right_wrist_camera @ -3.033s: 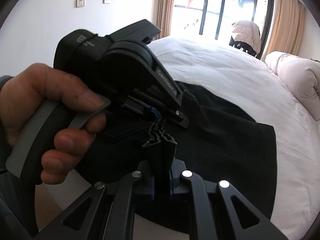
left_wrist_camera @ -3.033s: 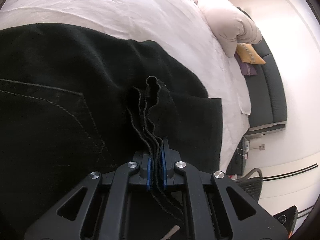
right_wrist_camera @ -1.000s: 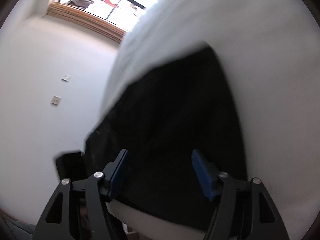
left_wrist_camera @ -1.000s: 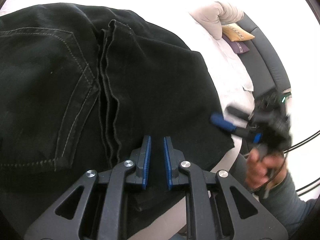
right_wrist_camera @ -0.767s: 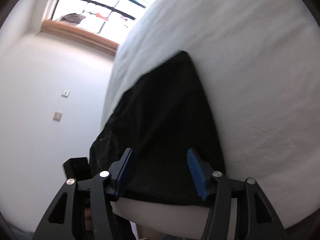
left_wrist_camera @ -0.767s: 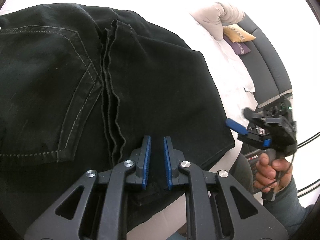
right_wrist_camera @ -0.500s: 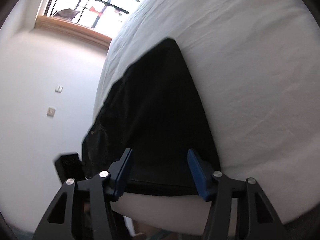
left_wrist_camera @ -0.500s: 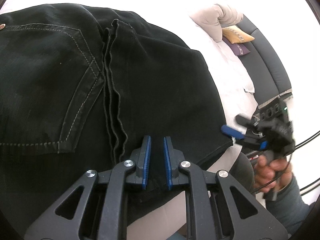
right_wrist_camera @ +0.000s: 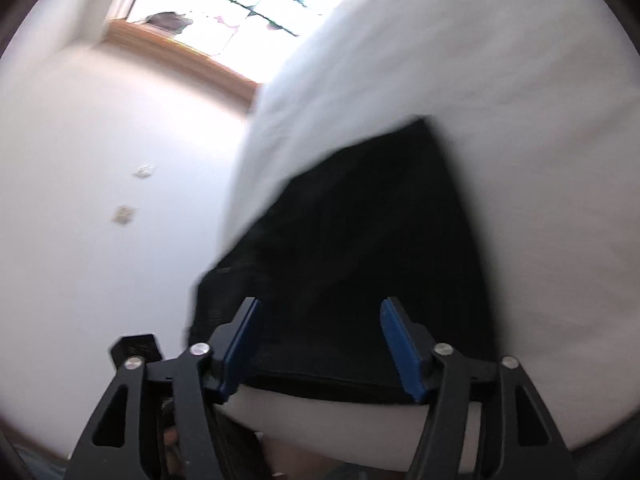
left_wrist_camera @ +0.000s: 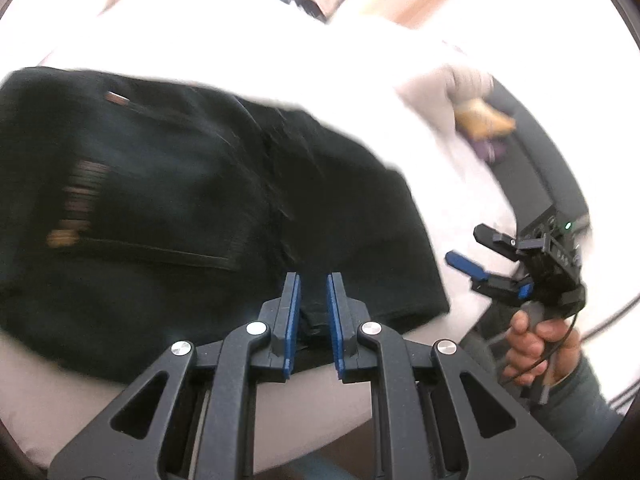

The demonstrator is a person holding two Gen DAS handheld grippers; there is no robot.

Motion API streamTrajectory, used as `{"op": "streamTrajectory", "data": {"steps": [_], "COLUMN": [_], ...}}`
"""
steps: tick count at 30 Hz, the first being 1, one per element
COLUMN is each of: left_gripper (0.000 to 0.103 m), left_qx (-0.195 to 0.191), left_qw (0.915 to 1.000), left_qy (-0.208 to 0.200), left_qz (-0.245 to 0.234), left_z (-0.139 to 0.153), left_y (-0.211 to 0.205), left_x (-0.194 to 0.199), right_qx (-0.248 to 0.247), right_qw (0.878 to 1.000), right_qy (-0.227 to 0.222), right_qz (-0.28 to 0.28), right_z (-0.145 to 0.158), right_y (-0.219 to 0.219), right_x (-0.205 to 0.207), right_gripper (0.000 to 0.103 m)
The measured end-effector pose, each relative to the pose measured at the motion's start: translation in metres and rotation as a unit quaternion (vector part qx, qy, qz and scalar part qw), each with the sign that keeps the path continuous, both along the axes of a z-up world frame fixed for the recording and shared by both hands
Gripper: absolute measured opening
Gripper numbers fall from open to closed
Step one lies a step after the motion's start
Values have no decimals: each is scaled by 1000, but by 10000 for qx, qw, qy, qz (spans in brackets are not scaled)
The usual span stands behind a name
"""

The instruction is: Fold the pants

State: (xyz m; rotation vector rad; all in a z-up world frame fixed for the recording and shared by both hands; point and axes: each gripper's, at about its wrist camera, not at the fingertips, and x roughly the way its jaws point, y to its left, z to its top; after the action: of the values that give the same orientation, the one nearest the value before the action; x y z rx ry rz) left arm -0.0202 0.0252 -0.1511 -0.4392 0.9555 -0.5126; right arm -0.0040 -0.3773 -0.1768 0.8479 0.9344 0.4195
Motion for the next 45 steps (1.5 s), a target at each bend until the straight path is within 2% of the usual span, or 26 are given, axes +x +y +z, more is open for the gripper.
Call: {"op": "streamTrajectory", "data": {"steps": [4,7,9,10,11,12,13,14,16,17,20,22,25,29,30,31,34,36,37,38,41,43,45], "left_gripper": [13,13,19,34,63,75,82,82,82,82,82,82,82,82,82,81,79,59,42,34,24,20,17], "left_qx": [-328,-603,-805,-852,-945,-1016,-1059,-1114,-1222,-1261,-1378,-1462,-1597,-1717,-1802,-1848,-1734,-1763,-1704,-1669,-1633,-1472,-1224], "left_qw": [9937,9798,9672,9615,9521,9443,9367,9303,9281,9275,9304,9332,9303,9287,9273,9264,9303,9332,9329,9308,9322,9375,9466], "left_qy": [-325,-171,-35,15,80,100,100,100,147,151,255,445,558,546,560,578,646,722,819,880,828,668,369], "left_qz": [1021,1901,2409,2612,2908,3129,3335,3494,3514,3516,3386,3252,3255,3241,3233,3229,3168,3048,3065,3132,3122,3082,2961], "left_z": [16,10,0,-5,-12,-16,-19,-22,-28,-29,-39,-49,-59,-67,-71,-75,-78,-80,-83,-86,-84,-71,-47], "left_y": [63,114,144,154,167,175,182,188,196,198,197,195,198,201,202,202,205,204,205,206,205,199,191], "left_x": [-21,-32,-42,-46,-53,-57,-61,-64,-62,-61,-55,-49,-42,-31,-27,-25,-16,-10,-8,-8,-8,-9,-10], "right_qx": [342,550,721,694,492,222,163,197,225,346,542,437,324,406,301,387,1022,1022,876,794,768,713,639], "right_qw": [9970,9943,9908,9886,9870,9861,9879,9882,9872,9860,9826,9797,9781,9773,9783,9786,9788,9780,9789,9793,9796,9803,9813], "right_qy": [-197,-4,164,318,536,645,460,456,694,643,137,116,441,683,873,1048,1327,1403,1373,1352,1385,1386,1352], "right_qz": [668,918,1137,1296,1430,1513,1474,1449,1419,1500,1773,1953,2010,1963,1855,1730,1180,1154,1234,1276,1238,1217,1215], "right_z": [3,-15,-29,-39,-51,-61,-59,-57,-50,-40,-9,-2,-12,-29,-40,-51,-74,-76,-73,-70,-70,-69,-67], "right_y": [54,88,112,126,134,139,139,138,138,140,153,163,172,164,159,154,132,131,134,133,134,136,141], "right_x": [35,62,77,81,83,86,85,85,86,86,95,103,120,112,112,112,117,119,121,121,124,123,124], "right_gripper": [69,69,69,70,76,74,76,76,77,77,78,79,79,79,77,67,54,55,55,55,55,55,55]}}
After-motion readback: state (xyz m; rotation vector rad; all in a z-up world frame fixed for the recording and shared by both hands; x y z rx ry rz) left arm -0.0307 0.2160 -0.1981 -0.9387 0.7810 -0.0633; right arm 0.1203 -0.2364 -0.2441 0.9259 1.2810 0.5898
